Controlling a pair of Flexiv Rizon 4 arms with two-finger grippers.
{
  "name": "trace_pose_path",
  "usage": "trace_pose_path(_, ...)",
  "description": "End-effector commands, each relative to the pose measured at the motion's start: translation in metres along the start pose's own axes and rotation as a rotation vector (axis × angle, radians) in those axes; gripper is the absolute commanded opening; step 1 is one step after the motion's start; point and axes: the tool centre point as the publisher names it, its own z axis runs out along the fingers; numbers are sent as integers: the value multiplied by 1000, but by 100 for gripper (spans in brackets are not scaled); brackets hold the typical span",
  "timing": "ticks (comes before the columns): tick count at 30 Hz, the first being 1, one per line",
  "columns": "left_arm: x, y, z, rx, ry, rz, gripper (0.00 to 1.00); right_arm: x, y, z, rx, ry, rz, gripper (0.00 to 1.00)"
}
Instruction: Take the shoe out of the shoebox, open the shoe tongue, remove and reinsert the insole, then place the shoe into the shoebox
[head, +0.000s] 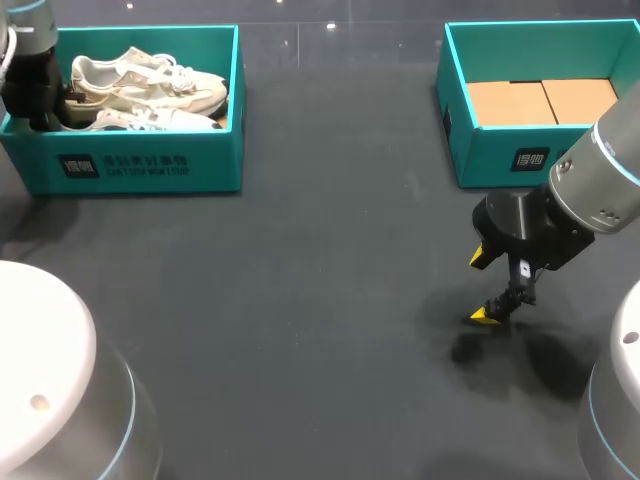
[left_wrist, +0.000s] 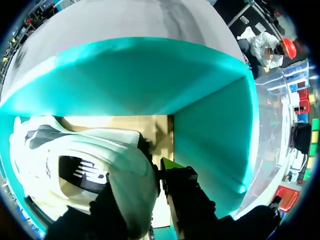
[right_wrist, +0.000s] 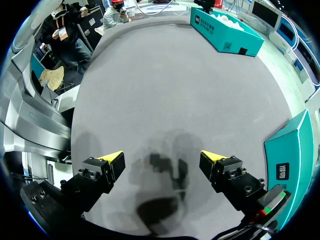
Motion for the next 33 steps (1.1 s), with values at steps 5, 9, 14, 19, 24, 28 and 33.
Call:
trace_pose_path(5, 0, -9, -19, -1, -15, -22, 0, 2, -1, 1, 0, -4, 0, 100)
trace_pose_path(9, 0, -9, -30, -17, -21, -30, 0, 2, -1, 1, 0, -4, 0, 100)
trace_pose_path(14, 2, -4, -44, -37, -17, -50, 0, 2, -1, 1, 0, -4, 0, 100)
trace_pose_path(19, 8, -1, -60, -51, -5, -75, 0, 2, -1, 1, 0, -4, 0, 100)
trace_pose_path(24, 13, 2, -77, -60, 16, -102, 0, 2, -1, 1, 0, -4, 0, 100)
trace_pose_path(28, 17, 5, -90, -61, 31, -129, 0, 2, -1, 1, 0, -4, 0, 100)
trace_pose_path(33, 20, 8, -102, -60, 36, -143, 0, 2, -1, 1, 0, -4, 0, 100)
